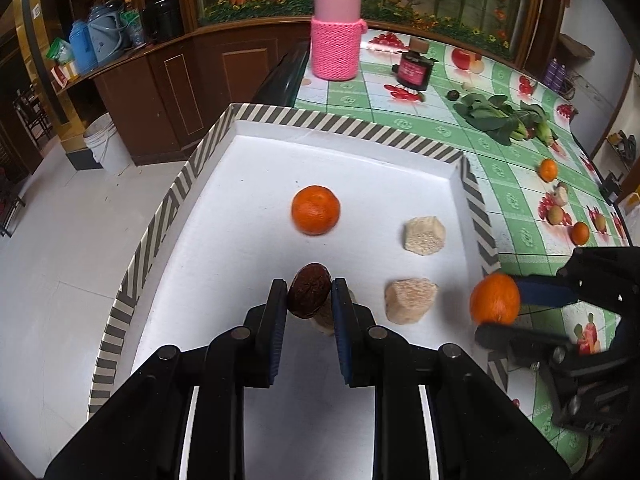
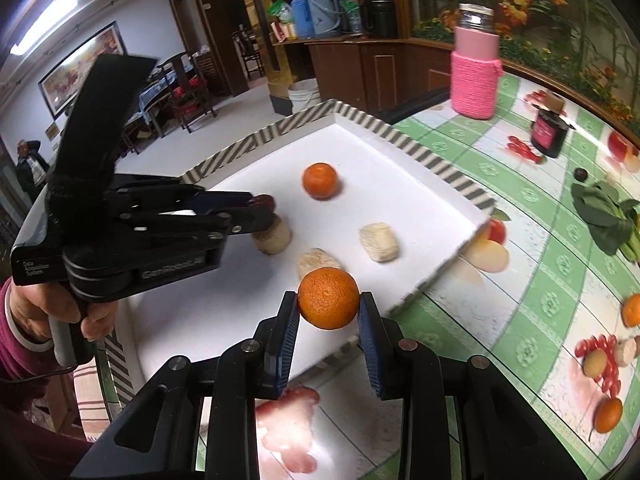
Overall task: Organize fruits
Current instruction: 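Lower and open the left tool to drop the red date while the right tool releases the orange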
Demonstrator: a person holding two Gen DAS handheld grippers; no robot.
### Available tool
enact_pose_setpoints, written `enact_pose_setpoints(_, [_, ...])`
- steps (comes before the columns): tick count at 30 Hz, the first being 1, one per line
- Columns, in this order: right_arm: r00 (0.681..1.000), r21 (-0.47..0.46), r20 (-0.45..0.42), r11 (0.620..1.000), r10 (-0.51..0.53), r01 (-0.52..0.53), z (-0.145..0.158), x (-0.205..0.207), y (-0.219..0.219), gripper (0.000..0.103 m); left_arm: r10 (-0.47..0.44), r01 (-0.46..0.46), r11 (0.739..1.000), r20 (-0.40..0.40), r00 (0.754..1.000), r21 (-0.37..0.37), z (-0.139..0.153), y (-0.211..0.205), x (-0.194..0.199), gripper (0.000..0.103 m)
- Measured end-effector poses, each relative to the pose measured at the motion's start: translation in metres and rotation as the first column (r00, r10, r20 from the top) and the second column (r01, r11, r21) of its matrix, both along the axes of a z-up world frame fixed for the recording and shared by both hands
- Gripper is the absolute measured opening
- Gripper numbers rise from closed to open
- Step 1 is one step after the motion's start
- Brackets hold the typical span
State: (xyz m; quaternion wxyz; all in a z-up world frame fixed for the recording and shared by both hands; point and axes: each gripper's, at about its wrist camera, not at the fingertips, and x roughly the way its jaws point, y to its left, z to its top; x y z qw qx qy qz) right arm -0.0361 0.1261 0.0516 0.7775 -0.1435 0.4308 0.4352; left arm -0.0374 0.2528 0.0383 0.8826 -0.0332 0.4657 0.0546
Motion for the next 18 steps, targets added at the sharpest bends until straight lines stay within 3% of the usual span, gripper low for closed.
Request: enact_pose_setpoints(18, [0.992, -0.057, -0.059, 0.992, 0.11, -0.113, -0.027, -0.013, 0.041, 0.03, 0.011, -0.011, 1.0, 0.0, 1.0, -0.007, -0.002, 0.006, 0.017, 0.02])
